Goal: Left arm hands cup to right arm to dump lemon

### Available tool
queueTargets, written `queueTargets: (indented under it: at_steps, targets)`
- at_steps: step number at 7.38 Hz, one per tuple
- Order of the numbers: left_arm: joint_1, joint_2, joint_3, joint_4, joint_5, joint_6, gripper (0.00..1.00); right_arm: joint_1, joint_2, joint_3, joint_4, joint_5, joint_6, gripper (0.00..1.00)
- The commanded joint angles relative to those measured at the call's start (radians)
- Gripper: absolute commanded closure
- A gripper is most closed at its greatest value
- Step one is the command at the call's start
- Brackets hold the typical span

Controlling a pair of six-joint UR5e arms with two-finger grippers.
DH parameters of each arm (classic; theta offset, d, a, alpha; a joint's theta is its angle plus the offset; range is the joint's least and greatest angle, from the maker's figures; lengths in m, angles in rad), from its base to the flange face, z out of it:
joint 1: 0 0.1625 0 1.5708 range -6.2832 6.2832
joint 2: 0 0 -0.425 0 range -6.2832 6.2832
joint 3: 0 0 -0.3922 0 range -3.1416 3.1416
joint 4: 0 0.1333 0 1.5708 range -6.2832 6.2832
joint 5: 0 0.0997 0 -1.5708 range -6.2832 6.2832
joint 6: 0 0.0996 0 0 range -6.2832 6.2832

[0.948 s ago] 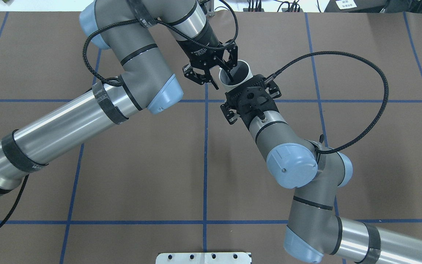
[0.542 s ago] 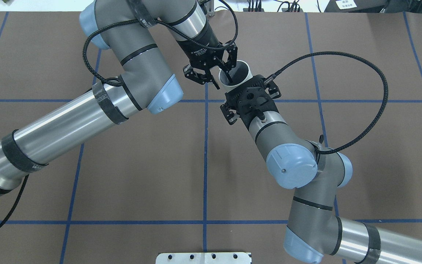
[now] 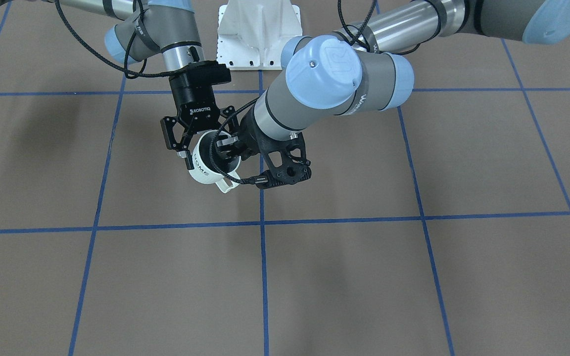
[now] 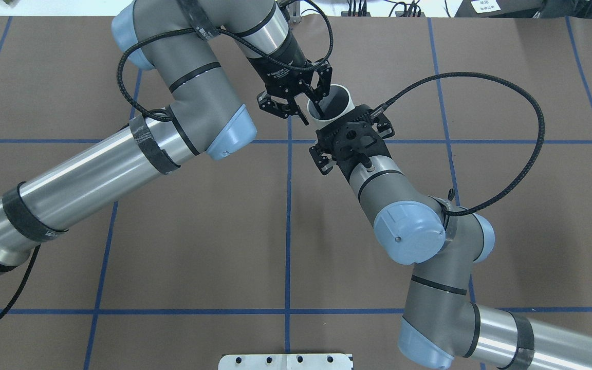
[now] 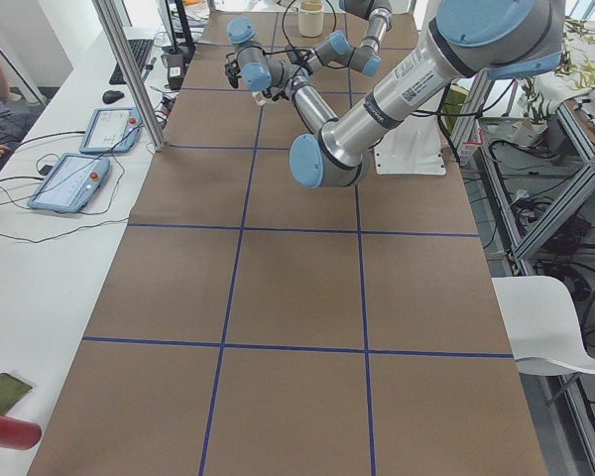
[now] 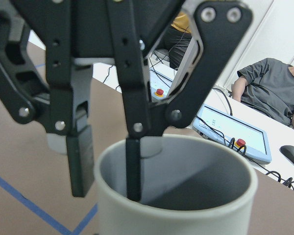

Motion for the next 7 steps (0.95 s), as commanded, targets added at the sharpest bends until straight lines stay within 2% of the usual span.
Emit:
queueTargets:
  at_steps: [1,3,4,5,7]
  targets:
    - [0.001,0.0,0.0,0.0,0.0,0.001,0.65,0.001,0.0,0.0,0.0,0.0,0.0,0.5]
    - [0.003,-0.002,0.0,-0.001,0.0,-0.002,0.66,0.001,0.0,0.0,0.0,0.0,0.0,0.5]
    - [0.007,-0.003,0.0,0.005,0.0,-0.008,1.0,0.001,0.0,0.0,0.0,0.0,0.0,0.4]
    - [0.007,-0.002,0.0,0.0,-0.001,-0.029,1.0,0.002,0.002,0.0,0.0,0.0,0.002,0.0]
    - [0.006,-0.002,0.0,-0.001,-0.004,-0.029,1.0,0.004,0.0,-0.003,-0.003,0.0,0.0,0.0]
